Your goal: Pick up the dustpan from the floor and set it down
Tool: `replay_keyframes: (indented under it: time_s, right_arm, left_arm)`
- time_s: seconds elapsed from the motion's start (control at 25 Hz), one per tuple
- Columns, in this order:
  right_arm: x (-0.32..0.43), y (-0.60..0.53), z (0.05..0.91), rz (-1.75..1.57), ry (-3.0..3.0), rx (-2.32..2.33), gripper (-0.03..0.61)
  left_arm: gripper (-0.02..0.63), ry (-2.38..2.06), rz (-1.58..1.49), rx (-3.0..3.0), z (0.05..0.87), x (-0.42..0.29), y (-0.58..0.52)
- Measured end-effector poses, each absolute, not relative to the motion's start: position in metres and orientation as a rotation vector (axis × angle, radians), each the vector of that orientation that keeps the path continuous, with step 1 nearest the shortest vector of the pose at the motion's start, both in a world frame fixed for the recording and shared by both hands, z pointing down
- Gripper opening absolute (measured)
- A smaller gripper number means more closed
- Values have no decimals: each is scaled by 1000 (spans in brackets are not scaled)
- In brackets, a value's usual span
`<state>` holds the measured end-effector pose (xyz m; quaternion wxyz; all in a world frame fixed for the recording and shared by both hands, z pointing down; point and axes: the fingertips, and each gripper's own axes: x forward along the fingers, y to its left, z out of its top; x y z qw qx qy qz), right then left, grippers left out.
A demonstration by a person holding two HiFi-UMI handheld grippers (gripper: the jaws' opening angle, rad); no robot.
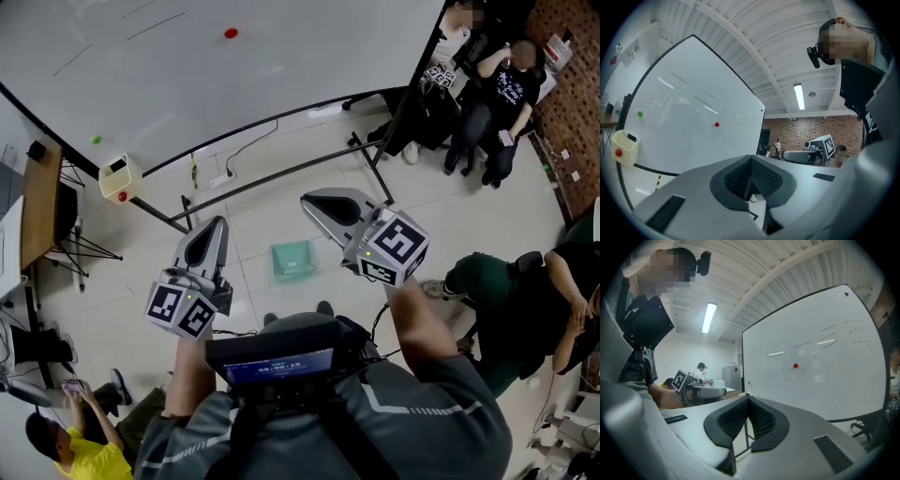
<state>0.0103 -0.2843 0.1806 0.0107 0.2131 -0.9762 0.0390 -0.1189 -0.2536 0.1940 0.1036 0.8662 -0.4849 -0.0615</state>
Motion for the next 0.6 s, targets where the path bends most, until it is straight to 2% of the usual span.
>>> replay_keyframes:
  time_s: [0.36,0.6]
  right_arm:
    - [42,-287,186,100,-3074,555,28]
    - [27,-267,195,149,-3100,525,28]
  left_arm:
    - [34,-1610,-140,2430,206,-101,-231]
    - [34,-1695,-96,2342,230,-119,-174]
